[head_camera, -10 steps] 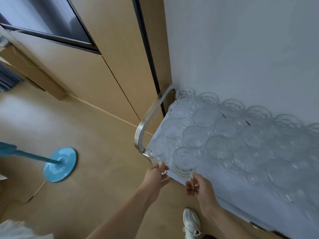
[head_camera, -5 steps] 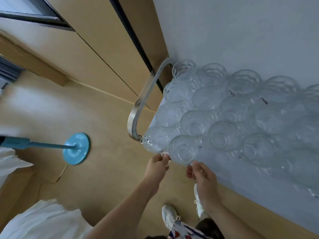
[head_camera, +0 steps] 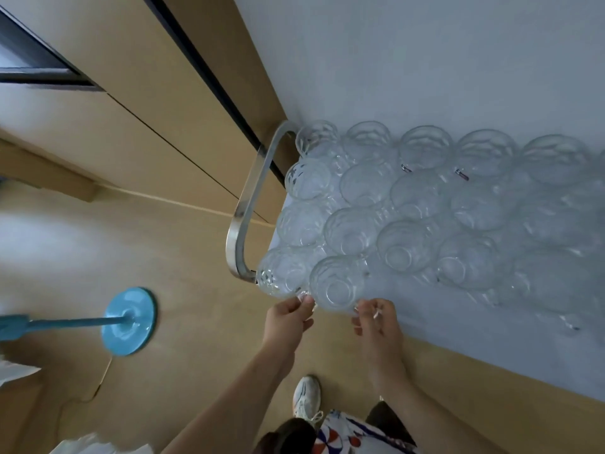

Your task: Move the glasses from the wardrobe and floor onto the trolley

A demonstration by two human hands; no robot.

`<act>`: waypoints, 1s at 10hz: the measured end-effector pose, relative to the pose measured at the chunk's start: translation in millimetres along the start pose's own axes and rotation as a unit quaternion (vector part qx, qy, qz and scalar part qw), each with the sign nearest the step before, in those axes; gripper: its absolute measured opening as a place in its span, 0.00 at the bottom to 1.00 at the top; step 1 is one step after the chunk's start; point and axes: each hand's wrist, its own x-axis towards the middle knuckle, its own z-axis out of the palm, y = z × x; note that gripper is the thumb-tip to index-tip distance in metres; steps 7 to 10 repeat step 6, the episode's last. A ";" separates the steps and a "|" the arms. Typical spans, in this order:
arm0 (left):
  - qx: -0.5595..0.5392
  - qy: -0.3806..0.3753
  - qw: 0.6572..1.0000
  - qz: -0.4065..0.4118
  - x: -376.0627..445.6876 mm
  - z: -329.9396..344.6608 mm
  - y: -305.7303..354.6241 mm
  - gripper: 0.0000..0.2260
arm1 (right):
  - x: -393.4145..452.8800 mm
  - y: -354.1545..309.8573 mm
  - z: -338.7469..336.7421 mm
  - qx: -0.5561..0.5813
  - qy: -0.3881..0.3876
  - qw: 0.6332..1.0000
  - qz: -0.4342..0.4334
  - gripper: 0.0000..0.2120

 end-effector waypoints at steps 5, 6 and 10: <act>0.069 -0.151 0.986 0.016 7.8 -46.9 1.3 0.16 | -29.7 0.3 32.1 -0.054 0.135 0.989 -0.002 0.26; 0.213 -0.113 0.966 0.092 3.6 -67.3 3.0 0.19 | -44.8 -2.5 41.1 -0.081 0.158 0.984 0.026 0.29; 0.213 -0.113 0.966 0.092 3.6 -67.3 3.0 0.19 | -44.8 -2.5 41.1 -0.081 0.158 0.984 0.026 0.29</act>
